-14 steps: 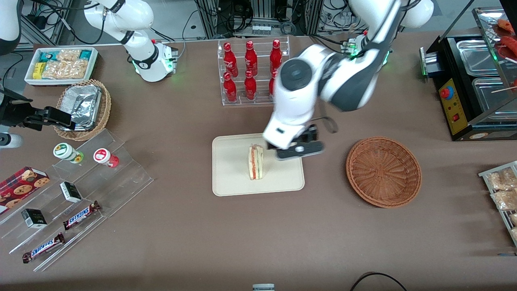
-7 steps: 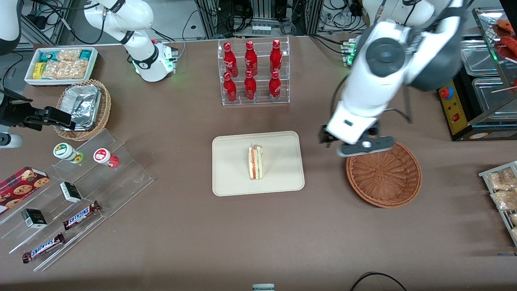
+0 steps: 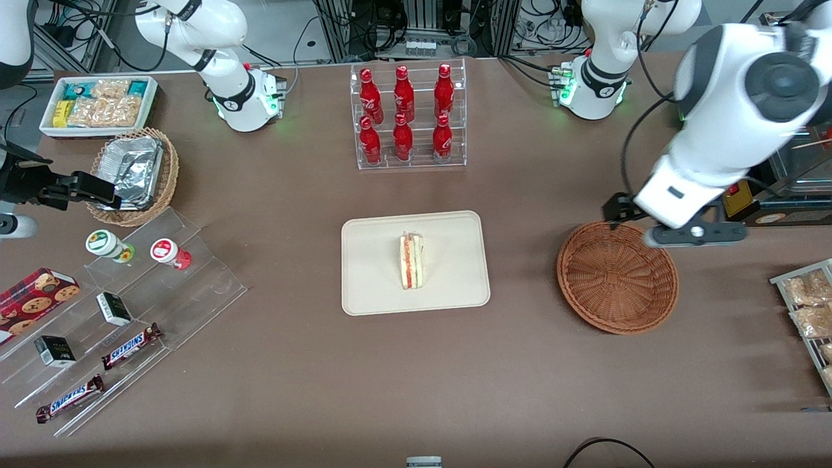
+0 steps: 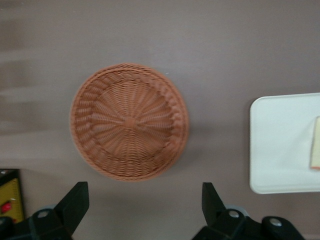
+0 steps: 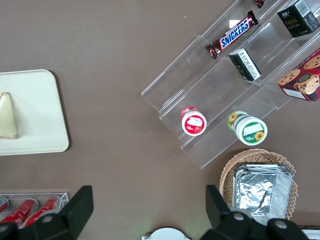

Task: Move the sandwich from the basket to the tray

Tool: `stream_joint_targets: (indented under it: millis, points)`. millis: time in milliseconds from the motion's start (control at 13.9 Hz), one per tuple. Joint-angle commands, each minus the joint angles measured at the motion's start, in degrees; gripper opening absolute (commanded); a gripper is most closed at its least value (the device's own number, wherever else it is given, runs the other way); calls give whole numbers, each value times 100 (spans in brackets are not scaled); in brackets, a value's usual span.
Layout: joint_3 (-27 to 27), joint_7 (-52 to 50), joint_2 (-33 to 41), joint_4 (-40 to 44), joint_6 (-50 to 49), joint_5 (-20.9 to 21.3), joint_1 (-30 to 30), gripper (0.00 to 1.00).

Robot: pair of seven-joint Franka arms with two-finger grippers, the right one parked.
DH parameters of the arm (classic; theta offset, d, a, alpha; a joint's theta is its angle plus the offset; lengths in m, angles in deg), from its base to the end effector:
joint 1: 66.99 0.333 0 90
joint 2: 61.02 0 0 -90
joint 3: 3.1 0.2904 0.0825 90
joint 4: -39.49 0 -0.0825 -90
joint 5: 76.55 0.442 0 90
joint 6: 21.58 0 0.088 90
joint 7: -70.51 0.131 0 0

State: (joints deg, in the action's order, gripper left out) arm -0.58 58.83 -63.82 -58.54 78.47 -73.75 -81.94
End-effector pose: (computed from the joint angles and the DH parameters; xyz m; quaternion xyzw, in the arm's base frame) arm 0.6187 -0.1311 0.4850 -0.9996 0.0110 0.0014 0.0260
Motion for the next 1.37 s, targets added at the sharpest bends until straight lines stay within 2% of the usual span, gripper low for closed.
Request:
stream_joint_targets:
  millis: [0, 144, 576, 936, 1296]
  points:
    - [-75, 629, 543, -497, -30, -138, 430, 99]
    - [-75, 1025, 693, -586, -109, -156, 685, 99]
    - [4, 1071, 773, -481, -153, -148, 853, 99]
    - [136, 1080, 510, -60, -153, -156, 853, 99]
    - [118, 1088, 52, 714, -628, -218, 783, 99]
